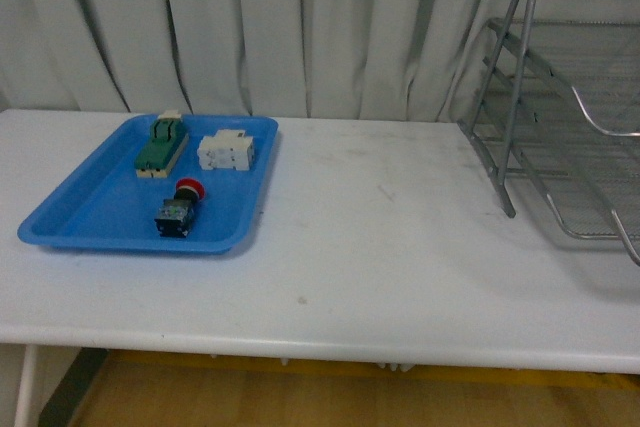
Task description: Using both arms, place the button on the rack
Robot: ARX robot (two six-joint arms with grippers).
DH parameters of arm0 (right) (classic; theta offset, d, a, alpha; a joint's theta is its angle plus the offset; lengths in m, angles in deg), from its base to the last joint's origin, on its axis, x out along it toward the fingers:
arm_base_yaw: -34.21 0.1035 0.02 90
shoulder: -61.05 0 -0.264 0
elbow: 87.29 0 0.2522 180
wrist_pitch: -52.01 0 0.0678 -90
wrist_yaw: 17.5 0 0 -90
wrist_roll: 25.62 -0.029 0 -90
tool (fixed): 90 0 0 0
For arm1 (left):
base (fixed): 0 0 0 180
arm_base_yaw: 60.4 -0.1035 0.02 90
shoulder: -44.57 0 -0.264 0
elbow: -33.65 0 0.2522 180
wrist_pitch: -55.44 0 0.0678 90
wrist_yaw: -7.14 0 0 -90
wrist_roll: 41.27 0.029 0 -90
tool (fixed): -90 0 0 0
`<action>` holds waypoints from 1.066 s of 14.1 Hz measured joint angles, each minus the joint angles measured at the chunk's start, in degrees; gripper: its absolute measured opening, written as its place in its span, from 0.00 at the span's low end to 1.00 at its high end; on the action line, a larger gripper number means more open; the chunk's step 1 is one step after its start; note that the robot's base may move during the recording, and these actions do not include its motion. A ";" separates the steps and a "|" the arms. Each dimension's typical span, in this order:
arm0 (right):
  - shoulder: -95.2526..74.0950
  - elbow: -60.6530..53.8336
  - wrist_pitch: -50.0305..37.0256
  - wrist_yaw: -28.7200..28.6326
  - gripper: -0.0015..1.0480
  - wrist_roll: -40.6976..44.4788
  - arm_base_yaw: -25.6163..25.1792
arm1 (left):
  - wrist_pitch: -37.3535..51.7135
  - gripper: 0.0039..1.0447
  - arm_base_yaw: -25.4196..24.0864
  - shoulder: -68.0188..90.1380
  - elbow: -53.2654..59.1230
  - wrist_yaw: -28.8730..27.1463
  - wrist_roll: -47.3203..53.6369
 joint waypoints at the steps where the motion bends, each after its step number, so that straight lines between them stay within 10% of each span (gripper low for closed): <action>1: 0.00 0.00 0.00 0.00 0.48 0.00 0.00 | 0.02 0.94 0.00 0.00 0.00 0.00 0.00; 5: 0.00 0.00 0.00 0.00 0.95 -0.04 0.00 | 0.02 0.94 0.00 0.00 0.00 0.00 -0.02; 8: 0.00 0.00 -0.02 -0.07 0.94 0.09 0.00 | -15.45 0.94 5.55 14.71 -9.79 -13.62 -13.14; 10: 0.00 0.00 0.00 0.02 0.94 0.09 0.00 | 6.27 0.94 -5.70 38.71 -18.12 -4.35 -14.53; 15: 0.00 0.00 0.00 0.02 0.94 0.09 0.00 | 15.72 0.94 -2.38 87.43 -44.15 -2.14 -9.38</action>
